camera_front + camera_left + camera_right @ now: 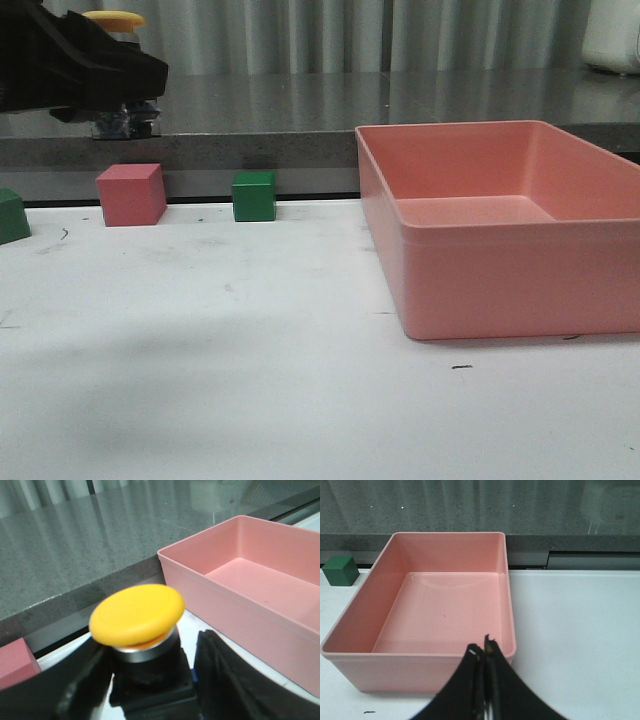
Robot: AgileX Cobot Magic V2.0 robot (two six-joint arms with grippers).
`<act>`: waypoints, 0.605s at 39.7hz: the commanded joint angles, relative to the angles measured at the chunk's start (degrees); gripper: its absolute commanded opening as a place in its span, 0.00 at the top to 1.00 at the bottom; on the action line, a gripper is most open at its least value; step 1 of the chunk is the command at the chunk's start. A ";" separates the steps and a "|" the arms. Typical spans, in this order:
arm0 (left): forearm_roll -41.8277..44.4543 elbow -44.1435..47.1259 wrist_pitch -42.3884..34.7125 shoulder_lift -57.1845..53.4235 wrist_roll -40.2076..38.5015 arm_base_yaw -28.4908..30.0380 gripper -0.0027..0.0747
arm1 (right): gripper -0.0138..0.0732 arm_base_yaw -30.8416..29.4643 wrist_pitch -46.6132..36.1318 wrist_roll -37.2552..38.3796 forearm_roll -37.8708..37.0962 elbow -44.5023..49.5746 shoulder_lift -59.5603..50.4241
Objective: Place and stand button with both arms
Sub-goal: 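Grasp the button with the left gripper and lift it up, then rotate the button upright and lower it onto the table with the left gripper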
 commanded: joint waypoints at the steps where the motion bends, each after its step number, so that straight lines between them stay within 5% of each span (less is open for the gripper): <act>1: -4.37 -1.25 -8.87 0.88 4.35 0.11 0.68 | 0.92 -0.43 -4.91 -0.56 -0.80 -1.51 0.14; 24: -12.57 -0.91 -38.49 27.09 6.65 0.11 0.68 | 0.92 -0.43 -4.91 -0.56 -0.80 -1.51 0.14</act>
